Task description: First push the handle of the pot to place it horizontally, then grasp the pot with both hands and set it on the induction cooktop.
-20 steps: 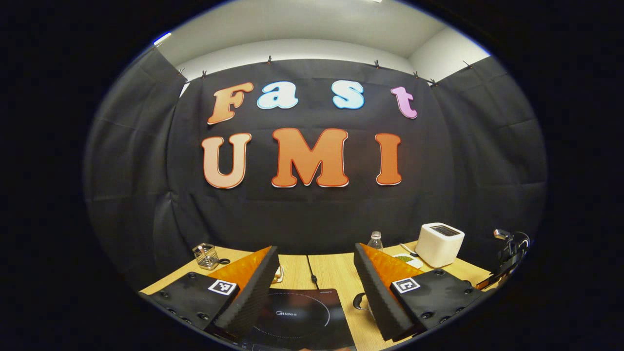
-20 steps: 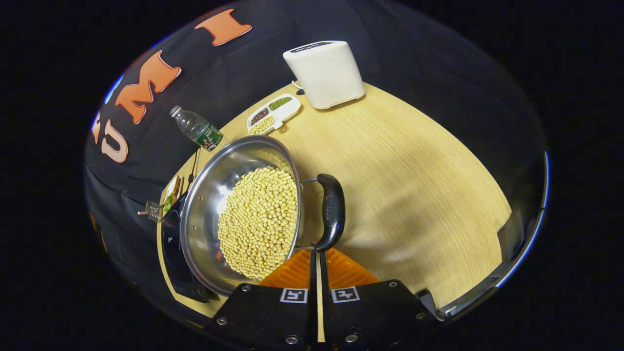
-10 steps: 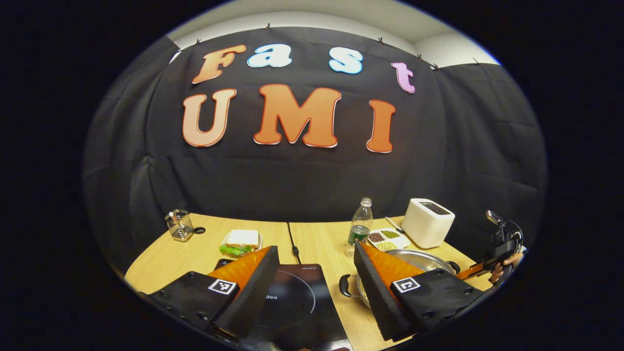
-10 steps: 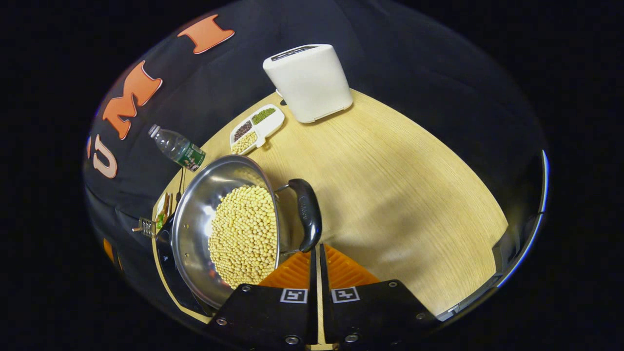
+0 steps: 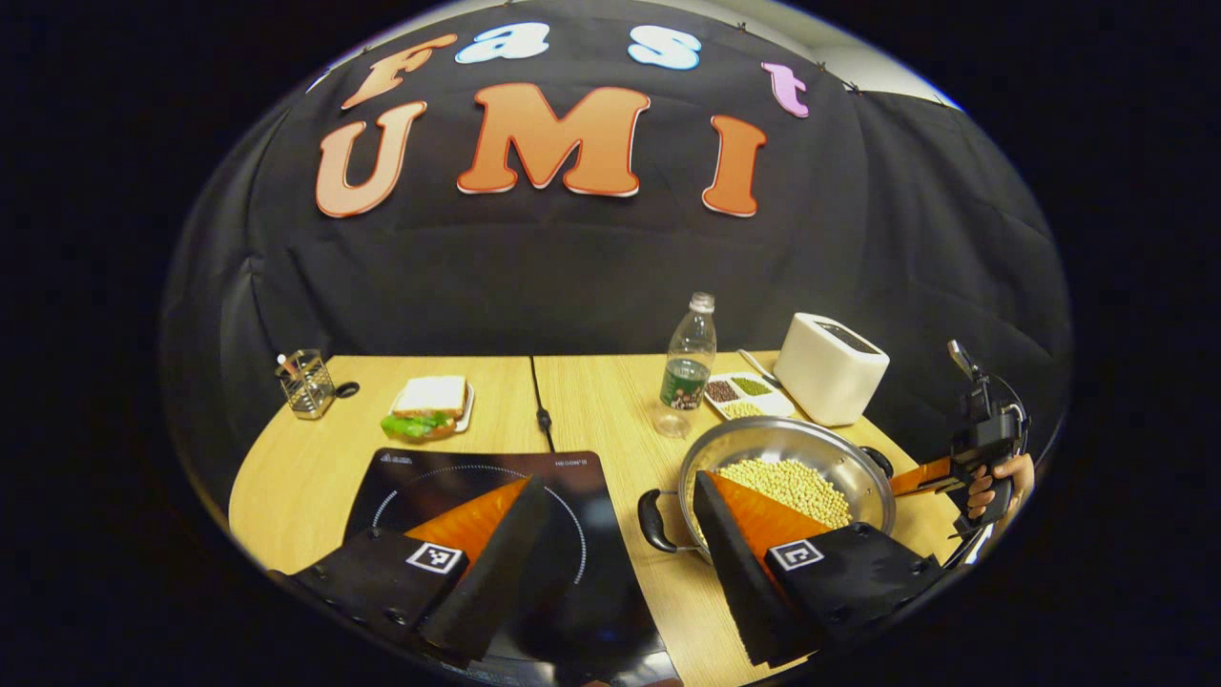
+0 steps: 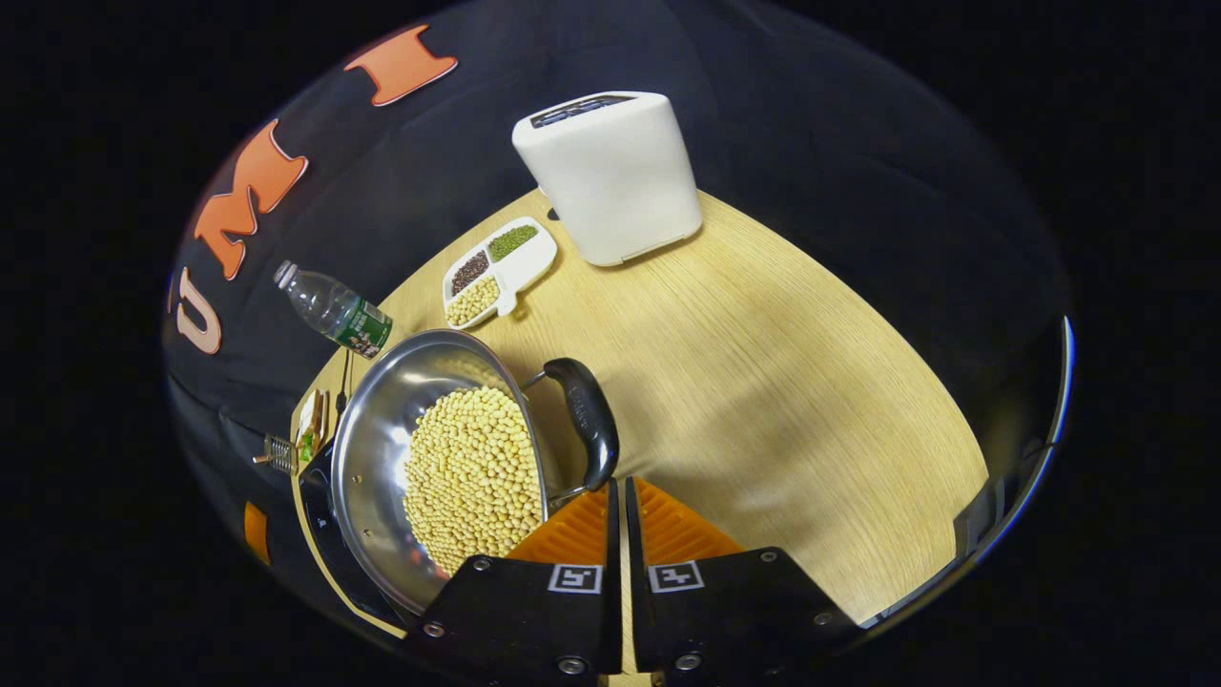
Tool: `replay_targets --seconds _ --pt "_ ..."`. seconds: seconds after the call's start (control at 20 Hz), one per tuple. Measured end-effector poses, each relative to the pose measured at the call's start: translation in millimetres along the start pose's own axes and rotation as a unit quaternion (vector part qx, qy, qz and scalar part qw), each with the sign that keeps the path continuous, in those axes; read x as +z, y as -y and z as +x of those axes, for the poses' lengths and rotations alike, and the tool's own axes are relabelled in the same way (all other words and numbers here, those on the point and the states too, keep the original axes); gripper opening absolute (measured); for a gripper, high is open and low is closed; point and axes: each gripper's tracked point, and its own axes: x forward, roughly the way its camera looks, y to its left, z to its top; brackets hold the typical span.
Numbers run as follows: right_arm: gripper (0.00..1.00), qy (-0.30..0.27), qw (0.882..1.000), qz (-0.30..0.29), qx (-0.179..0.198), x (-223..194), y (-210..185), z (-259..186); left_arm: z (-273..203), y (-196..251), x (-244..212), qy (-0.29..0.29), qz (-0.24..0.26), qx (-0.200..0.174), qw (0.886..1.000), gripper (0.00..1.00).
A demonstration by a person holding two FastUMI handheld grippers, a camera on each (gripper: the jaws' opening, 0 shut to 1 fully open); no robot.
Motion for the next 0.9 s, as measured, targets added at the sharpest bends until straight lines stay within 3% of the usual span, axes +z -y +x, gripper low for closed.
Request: replay_targets --seconds 0.2,0.6,0.7,0.75,0.85,0.9 --pt "0.04 0.004 1.000 -0.002 0.005 8 -2 -5 20 16 -20 -0.044 -0.006 -0.018 0.999 1.00" --pt "0.04 0.062 0.997 -0.040 0.032 45 -25 -38 56 29 -43 -0.112 -0.003 -0.018 0.994 1.00" --pt "0.12 0.070 0.995 -0.062 0.038 49 -36 -45 64 33 -49 -0.126 -0.008 -0.021 0.992 1.00" --pt "0.22 0.073 0.994 -0.074 0.040 51 -39 -47 68 34 -53 -0.133 -0.011 -0.021 0.991 1.00" --pt "0.27 0.076 0.991 -0.100 0.036 51 -41 -48 73 36 -59 -0.143 -0.017 -0.020 0.989 1.00" --pt "0.40 0.077 0.990 -0.113 0.032 50 -41 -45 75 38 -61 -0.146 -0.020 -0.024 0.989 0.98"
